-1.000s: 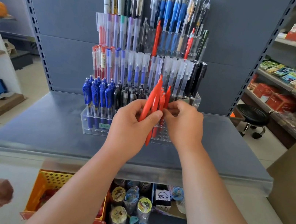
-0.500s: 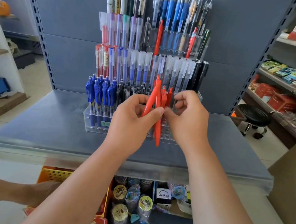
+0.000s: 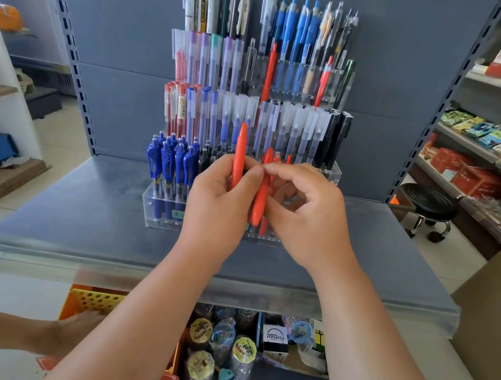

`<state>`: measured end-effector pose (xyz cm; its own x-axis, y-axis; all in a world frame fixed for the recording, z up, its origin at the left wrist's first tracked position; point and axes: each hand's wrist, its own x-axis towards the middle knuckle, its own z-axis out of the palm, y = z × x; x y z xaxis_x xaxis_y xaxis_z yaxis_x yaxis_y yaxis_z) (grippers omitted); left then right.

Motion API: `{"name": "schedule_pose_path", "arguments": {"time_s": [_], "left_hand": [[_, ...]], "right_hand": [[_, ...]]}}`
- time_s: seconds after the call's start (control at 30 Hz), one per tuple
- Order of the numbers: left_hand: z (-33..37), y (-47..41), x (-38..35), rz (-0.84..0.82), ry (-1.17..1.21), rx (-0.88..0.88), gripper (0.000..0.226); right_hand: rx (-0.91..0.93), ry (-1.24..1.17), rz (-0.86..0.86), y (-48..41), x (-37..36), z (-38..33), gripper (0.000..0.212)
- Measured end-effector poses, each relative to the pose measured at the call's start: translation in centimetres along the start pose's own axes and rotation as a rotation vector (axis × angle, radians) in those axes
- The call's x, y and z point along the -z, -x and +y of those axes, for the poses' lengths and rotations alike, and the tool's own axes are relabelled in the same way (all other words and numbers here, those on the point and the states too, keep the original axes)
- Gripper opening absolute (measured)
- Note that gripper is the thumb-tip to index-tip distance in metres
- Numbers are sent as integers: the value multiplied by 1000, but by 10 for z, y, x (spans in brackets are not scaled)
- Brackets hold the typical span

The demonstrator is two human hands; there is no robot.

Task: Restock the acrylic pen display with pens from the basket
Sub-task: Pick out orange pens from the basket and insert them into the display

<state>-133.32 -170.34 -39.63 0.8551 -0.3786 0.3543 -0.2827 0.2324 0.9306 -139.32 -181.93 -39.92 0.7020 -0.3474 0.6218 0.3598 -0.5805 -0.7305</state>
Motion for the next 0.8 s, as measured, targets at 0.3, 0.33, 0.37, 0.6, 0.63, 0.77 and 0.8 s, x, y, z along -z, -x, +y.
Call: {"name": "schedule_pose_path", "arguments": {"time_s": [0.3, 0.33, 0.37, 0.6, 0.63, 0.77, 0.8], "left_hand": [[5, 1, 0, -29, 67, 21, 13], [6, 1, 1, -37, 82, 25, 12], [7, 2, 1, -45, 97, 31, 11], [1, 1, 0, 8, -72, -7, 17], [-1, 0, 0, 13, -99, -13, 16], [-6, -1, -1, 17, -154, -16, 15], [-7, -2, -1, 20, -162, -15, 16]], "right_hand": [[3, -142, 25, -1, -3, 0, 33], [14, -142, 28, -1, -2, 0, 34], [13, -154, 35, -2, -2, 0, 35], [-100, -230, 160, -2, -4, -2, 6], [-117, -226, 178, -3, -5, -3, 2], [-192, -234, 235, -3, -8, -3, 9], [-207, -248, 255, -4, -8, -3, 11]]}}
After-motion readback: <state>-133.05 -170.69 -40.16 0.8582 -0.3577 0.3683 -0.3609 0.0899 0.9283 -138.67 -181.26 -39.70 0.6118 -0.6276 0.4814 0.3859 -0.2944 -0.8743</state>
